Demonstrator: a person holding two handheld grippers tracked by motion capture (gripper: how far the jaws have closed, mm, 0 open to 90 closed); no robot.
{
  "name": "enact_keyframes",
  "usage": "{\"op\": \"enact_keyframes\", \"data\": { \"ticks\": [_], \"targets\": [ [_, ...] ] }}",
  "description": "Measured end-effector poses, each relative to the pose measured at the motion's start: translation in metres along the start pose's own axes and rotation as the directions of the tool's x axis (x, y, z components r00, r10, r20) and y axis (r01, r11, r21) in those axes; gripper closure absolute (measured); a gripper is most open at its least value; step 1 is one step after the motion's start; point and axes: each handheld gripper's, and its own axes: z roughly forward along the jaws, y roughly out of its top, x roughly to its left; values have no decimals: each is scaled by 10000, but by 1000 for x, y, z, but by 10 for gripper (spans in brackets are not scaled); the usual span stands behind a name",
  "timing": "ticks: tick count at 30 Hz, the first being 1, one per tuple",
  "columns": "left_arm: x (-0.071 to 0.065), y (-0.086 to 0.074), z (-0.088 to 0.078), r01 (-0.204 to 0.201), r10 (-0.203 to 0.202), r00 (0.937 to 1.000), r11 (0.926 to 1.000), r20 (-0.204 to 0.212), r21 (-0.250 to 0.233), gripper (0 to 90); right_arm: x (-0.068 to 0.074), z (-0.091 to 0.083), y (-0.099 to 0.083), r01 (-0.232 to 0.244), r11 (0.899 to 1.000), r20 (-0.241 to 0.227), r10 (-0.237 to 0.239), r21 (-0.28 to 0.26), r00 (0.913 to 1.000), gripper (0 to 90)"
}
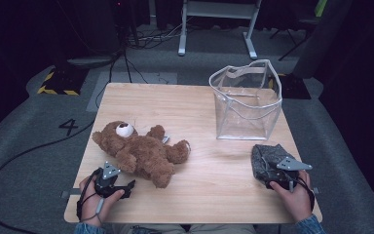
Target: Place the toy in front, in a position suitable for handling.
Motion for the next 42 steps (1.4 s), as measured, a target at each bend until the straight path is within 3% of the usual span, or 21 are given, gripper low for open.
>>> {"op": "enact_keyframes", "data": {
  "ticks": [4, 10, 11, 15, 16, 17, 18, 19, 20, 22, 23, 24, 25, 27, 28, 29, 30, 31, 37, 39, 42],
  "targets": [
    [2, -2, -3, -95, 94, 9999, 9999, 123, 63, 170, 4, -8, 10, 35, 9996, -72, -37, -275, 10000, 294],
    [1, -2, -21, 294, -292, 9993, 9995, 252, -64, 184, 27, -13, 39, 387, 9979, -1203, -447, -517, 9917, 304],
    [0, -3, -29, 343, -338, 9991, 9992, 241, -192, 184, 39, -12, 53, 648, 9959, -1748, -751, -638, 9817, 311],
    [-3, -5, -38, 198, -195, 9996, 9997, 199, -121, 198, 67, -9, 83, 1310, 9865, -2739, -1533, -978, 9495, 310],
    [-4, -6, -41, 311, -306, 9992, 9993, 260, -192, 198, 67, -9, 83, 1310, 9865, -2739, -1533, -978, 9495, 310],
    [-6, -6, -44, 333, -328, 9990, 9993, 289, -168, 214, 81, -5, 96, 1618, 9800, -3241, -1913, -1159, 9265, 311],
    [-7, -7, -47, 313, -309, 9991, 9994, 307, -137, 214, 81, -5, 96, 1618, 9800, -3241, -1913, -1159, 9265, 311],
    [-7, -7, -49, 323, -319, 9991, 9994, 264, -154, 223, 87, -1, 102, 1751, 9773, -3458, -2063, -1194, 9154, 310],
    [-8, -7, -52, 356, -352, 9991, 9992, 218, -178, 237, 97, 10, 111, 2104, 9706, -3738, -2391, -1166, 8962, 306],
    [-10, -8, -57, 434, -429, 9989, 9987, 187, -249, 243, 103, 14, 114, 2188, 9692, -3856, -2456, -1128, 8894, 306],
    [-10, -8, -59, 434, -429, 9990, 9986, 154, -295, 243, 110, 18, 118, 2294, 9660, -4005, -2582, -1192, 8792, 305],
    [-11, -9, -61, 489, -484, 9987, 9981, 132, -366, 247, 117, 20, 122, 2393, 9624, -4182, -2714, -1287, 8669, 301],
    [-12, -9, -64, 614, -611, 9981, 9973, 82, -414, 249, 133, 25, 129, 2639, 9520, -4410, -3057, -1551, 8438, 291],
    [-12, -9, -66, 622, -621, 9981, 9972, 38, -423, 253, 148, 28, 135, 2616, 9501, -4684, -3114, -1700, 8268, 280],
    [-12, -9, -66, 622, -621, 9981, 9972, 38, -423, 253, 148, 28, 135, 2616, 9501, -4684, -3114, -1700, 8268, 280],
    [-12, -9, -67, 597, -596, 9982, 9974, 37, -406, 253, 163, 32, 140, 2516, 9507, -4989, -3095, -1815, 8095, 266],
    [-13, -9, -68, 621, -618, 9981, 9971, 78, -433, 253, 163, 32, 140, 2516, 9507, -4989, -3095, -1815, 8095, 266],
    [-14, -9, -68, 604, -602, 9982, 9972, 73, -429, 253, 176, 35, 144, 2500, 9507, -5200, -3096, -1834, 7961, 245],
    [-15, -5, -68, 444, -439, 9990, 9981, 126, -420, 252, 207, 46, 153, 2213, 9534, -5557, -2995, -2051, 7755, 150],
    [-15, -5, -67, 423, -419, 9991, 9983, 96, -396, 252, 211, 48, 154, 2157, 9521, -5559, -3020, -2167, 7745, 153],
    [-13, -6, -65, 459, -457, 9989, 9983, 54, -361, 252, 229, 57, 160, 2151, 9549, -5383, -2934, -2048, 7900, 153]
  ]
}}
